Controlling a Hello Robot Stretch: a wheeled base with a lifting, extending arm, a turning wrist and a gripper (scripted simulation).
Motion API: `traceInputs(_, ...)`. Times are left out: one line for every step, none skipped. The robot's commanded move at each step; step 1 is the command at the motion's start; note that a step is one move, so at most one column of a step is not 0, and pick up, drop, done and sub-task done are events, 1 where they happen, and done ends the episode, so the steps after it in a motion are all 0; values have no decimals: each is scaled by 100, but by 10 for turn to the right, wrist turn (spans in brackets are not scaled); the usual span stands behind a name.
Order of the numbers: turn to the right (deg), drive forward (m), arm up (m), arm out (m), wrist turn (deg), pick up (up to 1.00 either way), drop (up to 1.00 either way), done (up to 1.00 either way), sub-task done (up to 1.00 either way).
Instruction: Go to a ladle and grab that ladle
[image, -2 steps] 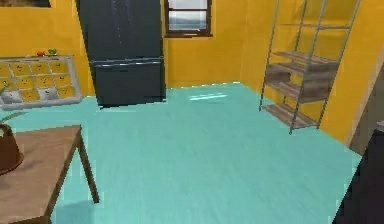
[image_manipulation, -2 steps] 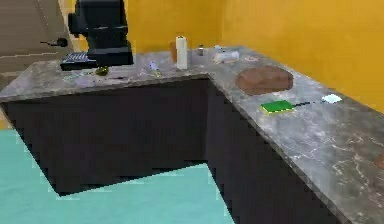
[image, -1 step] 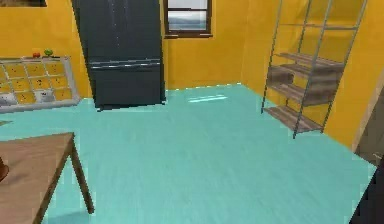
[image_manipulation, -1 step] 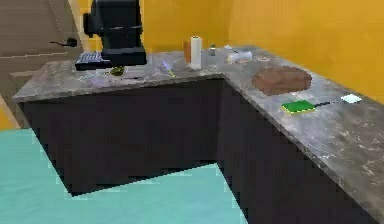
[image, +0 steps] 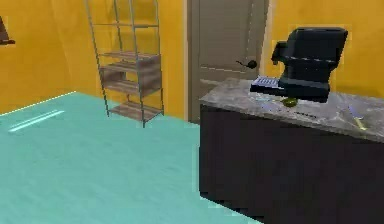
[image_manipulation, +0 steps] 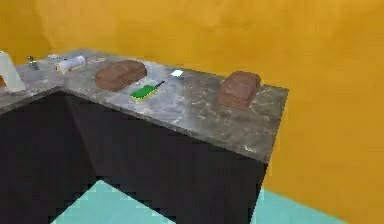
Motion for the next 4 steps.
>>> traceInputs(360, 0, 0, 0, 0, 0, 0, 0, 0)
traceInputs(0, 40, 0, 0, 0, 0, 0, 0, 0)
traceInputs(-450, 0, 0, 0, 0, 0, 0, 0, 0)
traceInputs(-450, 0, 0, 0, 0, 0, 0, 0, 0)
